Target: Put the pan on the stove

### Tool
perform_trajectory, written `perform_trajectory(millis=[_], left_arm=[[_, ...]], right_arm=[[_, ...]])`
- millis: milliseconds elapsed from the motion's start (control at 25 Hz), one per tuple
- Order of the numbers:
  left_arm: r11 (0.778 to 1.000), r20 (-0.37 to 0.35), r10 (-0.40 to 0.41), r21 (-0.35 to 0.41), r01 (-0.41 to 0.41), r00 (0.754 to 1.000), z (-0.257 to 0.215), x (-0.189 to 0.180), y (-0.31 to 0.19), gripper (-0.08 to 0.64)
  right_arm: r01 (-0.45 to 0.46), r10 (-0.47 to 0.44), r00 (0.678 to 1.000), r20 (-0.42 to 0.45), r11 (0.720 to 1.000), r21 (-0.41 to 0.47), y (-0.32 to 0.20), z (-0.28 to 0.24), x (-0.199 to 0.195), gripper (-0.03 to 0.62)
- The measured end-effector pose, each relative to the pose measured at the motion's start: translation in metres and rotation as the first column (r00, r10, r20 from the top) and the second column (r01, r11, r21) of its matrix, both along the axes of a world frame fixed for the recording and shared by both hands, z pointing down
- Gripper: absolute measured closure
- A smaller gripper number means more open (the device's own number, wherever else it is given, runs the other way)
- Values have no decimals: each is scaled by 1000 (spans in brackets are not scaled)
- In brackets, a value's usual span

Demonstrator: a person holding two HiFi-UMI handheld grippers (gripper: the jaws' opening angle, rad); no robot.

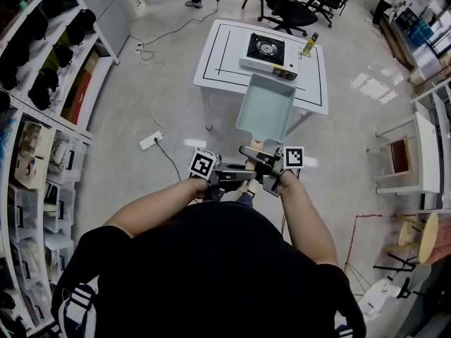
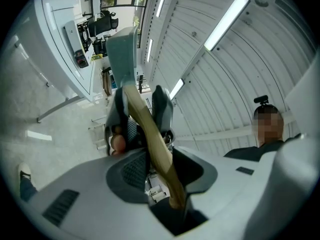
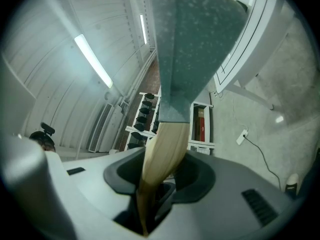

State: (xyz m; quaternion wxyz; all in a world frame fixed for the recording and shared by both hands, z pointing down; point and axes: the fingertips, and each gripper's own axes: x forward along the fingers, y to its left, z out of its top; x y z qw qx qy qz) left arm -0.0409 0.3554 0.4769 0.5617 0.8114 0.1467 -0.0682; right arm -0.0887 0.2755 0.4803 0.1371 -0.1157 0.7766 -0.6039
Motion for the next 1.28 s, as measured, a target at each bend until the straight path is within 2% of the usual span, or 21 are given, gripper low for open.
perform_trajectory(millis=[160,280,400,600,760,920,1080,1280], left_arm=[[1000,15,-4,13,4,1000,5,-3,-12,413],[999,-12,-2,-36,2,1000,1,9,-19,413],[999,-15,-8,-49,8,1000,1,21,-33,413],[999,-3,-29,-34,29,1000,6,42,-55,413],[998,23,-57,9,56,998,12,55,-78,413],[997,-9,-61,-51,61,998,9,68,-93,413],[997,6,-73,-38,73,997,13,74,-101,413],[994,0,-72,-82,72,997,16,87,-114,413]], right_arm=[[-6,6,1000,-4,1000,-22,-10,4,-2,453],[-2,2,1000,4,1000,-14,-21,5,9,453],[6,-6,1000,1,1000,-13,-34,5,20,453],[21,-21,1000,9,999,-32,-54,7,41,454],[35,-35,999,0,999,-37,-73,10,53,454],[52,-53,999,-3,998,-41,-91,15,63,454],[73,-73,997,-2,997,-29,-97,18,69,454],[73,-72,997,23,996,-52,-112,20,81,454]])
